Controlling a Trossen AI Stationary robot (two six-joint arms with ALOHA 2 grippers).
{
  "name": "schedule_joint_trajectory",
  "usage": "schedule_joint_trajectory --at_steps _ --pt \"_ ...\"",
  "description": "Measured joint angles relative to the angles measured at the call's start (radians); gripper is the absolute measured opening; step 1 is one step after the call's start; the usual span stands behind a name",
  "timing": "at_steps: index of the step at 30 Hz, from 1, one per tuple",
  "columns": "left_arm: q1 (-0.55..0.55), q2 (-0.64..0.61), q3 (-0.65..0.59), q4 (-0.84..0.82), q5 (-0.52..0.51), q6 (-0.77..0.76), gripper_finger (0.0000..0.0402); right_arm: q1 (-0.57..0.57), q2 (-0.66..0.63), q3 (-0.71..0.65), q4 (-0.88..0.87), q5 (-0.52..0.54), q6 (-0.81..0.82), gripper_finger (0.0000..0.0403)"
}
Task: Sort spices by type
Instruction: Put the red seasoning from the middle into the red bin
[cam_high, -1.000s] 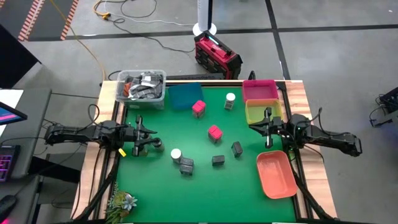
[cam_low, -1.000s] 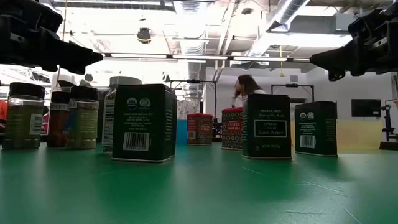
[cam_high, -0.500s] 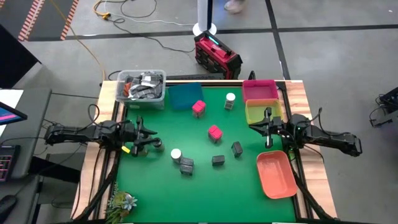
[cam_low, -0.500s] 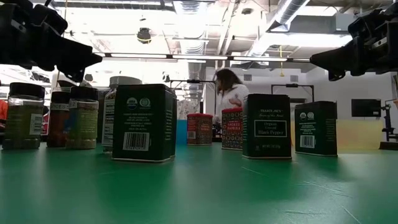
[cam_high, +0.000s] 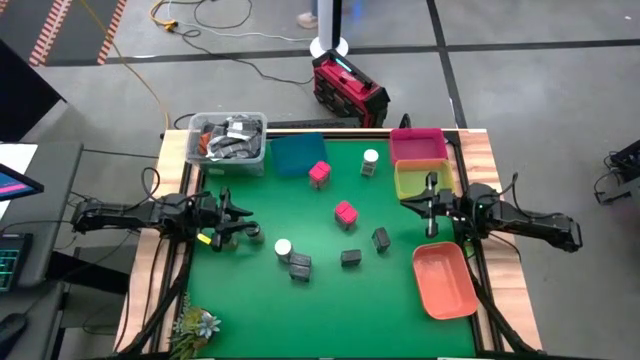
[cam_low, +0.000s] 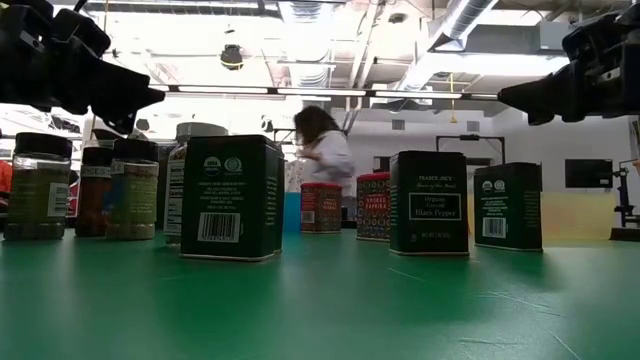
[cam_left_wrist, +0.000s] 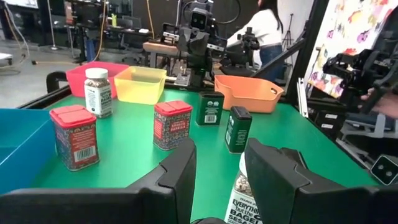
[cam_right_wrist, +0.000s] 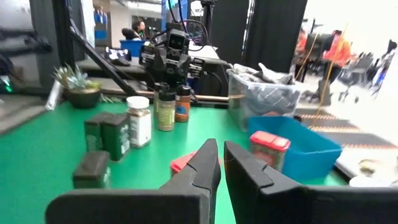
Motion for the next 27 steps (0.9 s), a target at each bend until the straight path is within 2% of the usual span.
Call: schedule_joint_trajectory --at_steps 3,6,8,17,22,27 --pt "0.000 0.000 0.000 0.024 -0.012 -0.008 0.0129 0.002 0.000 0.000 0.001 0.002 0.007 0.0058" --pt "0.000 0.000 0.000 0.066 -0.044 -0.041 0.0129 0.009 0.000 0.000 0.010 0.002 0.163 0.0058" --pt "0.000 -0.001 0.000 0.102 -0.064 -0.034 0.0129 0.007 0.000 0.000 0.031 0.008 0.204 0.0058" --pt "0.000 0.000 0.008 0.120 -0.169 -0.012 0.0129 0.001 0.000 0.000 0.043 0.019 0.210 0.0058" --pt "0.000 0.000 0.016 0.126 -0.184 -0.006 0.0129 -0.001 0.000 0.000 0.061 0.021 0.229 0.0058" --pt "0.000 0.000 0.016 0.127 -0.210 -0.018 0.0129 -0.001 0.000 0.000 0.056 0.021 0.419 0.0058"
